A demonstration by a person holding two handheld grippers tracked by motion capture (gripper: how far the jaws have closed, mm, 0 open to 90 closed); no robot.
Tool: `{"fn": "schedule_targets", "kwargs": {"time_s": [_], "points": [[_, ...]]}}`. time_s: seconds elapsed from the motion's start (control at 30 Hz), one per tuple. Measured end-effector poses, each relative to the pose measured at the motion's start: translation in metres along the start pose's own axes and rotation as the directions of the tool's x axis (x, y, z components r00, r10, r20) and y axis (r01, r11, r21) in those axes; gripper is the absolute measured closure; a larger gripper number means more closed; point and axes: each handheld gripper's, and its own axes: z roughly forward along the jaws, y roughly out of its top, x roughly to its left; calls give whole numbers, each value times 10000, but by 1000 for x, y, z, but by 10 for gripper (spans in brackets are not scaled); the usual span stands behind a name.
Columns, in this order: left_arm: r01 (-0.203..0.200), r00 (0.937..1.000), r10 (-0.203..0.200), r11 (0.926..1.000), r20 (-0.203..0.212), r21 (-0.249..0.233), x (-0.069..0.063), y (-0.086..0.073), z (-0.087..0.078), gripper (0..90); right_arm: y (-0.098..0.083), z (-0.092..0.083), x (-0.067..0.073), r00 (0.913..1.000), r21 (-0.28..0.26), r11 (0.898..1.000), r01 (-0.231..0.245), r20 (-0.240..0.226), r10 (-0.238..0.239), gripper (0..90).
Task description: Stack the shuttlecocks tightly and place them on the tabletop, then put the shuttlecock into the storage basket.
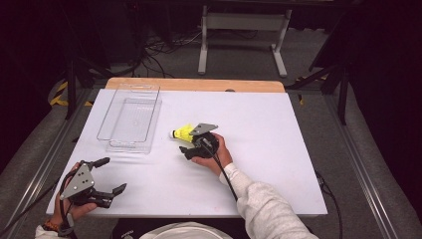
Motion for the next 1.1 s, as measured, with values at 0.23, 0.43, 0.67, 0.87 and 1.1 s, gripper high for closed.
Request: {"fn": "schedule_targets", "kwargs": {"time_s": [0.23, 0.43, 0.67, 0.87, 1.1], "points": [[-15, 9999, 14, 10000, 110, 96, 1, 0, 3, 37, 7, 8, -2, 9972, -26, 10000, 63, 746, -60, 490], [-42, 9999, 39, 9999, 138, 152, 0, 0, 3, 38, 12, 17, -4, 9928, 12, 9999, 131, 1192, -132, 620], [-52, 10000, 50, 9998, 76, 197, 0, -1, 2, 37, 19, 23, -8, 9903, 212, 9997, 97, 1384, -125, 756], [-26, 10000, 26, 9996, -11, 281, -1, -2, 0, 38, 22, 28, -6, 9884, 235, 9991, 350, 1471, -381, 797], [-27, 10000, 28, 9996, -27, 269, -1, -1, 2, 38, 22, 30, -7, 9889, 113, 9990, 427, 1421, -438, 823]]}}
